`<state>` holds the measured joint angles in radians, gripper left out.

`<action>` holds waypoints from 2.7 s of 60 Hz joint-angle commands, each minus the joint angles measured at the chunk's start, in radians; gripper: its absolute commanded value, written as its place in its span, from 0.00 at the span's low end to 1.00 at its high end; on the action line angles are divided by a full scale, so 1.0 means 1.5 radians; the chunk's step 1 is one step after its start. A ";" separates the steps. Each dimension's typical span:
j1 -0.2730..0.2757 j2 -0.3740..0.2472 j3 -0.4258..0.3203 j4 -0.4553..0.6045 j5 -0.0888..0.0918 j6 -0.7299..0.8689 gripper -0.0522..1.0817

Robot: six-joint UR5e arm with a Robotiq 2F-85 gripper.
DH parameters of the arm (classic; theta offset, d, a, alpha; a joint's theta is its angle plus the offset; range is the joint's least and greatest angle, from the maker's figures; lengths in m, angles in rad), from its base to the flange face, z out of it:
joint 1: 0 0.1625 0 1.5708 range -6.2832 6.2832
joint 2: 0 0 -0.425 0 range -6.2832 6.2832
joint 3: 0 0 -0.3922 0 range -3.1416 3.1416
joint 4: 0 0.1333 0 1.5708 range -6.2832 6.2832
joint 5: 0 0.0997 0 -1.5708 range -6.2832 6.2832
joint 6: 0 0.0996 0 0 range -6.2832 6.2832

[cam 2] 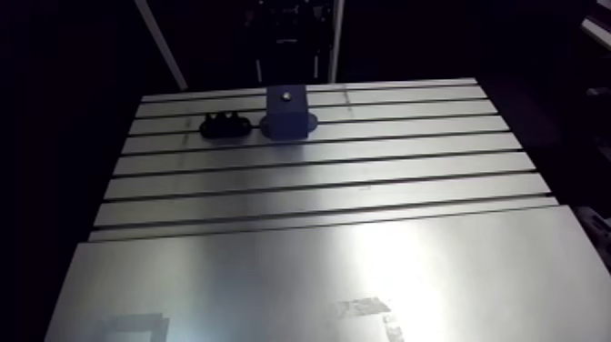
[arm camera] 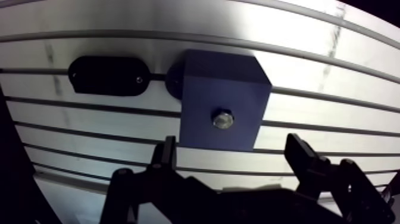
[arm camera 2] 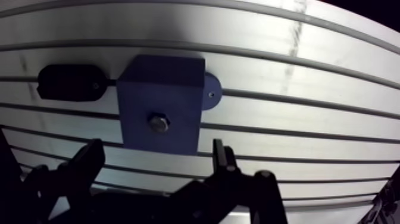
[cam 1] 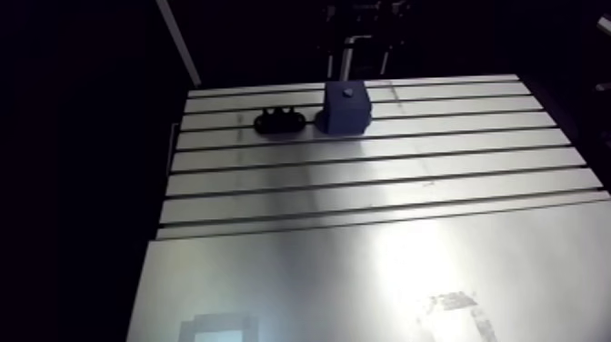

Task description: Pick up the M10 bolt and insert it into the hex recess until seated.

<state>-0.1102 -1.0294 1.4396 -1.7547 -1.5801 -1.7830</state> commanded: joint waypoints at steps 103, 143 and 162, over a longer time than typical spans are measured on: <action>0.000 -0.081 0.118 -0.176 0.004 -0.055 0.49; 0.002 -0.051 0.095 -0.136 -0.007 -0.031 0.49; 0.002 -0.043 0.096 -0.146 -0.008 -0.031 0.51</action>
<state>-0.1075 -1.1002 1.5830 -1.9627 -1.5899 -1.8276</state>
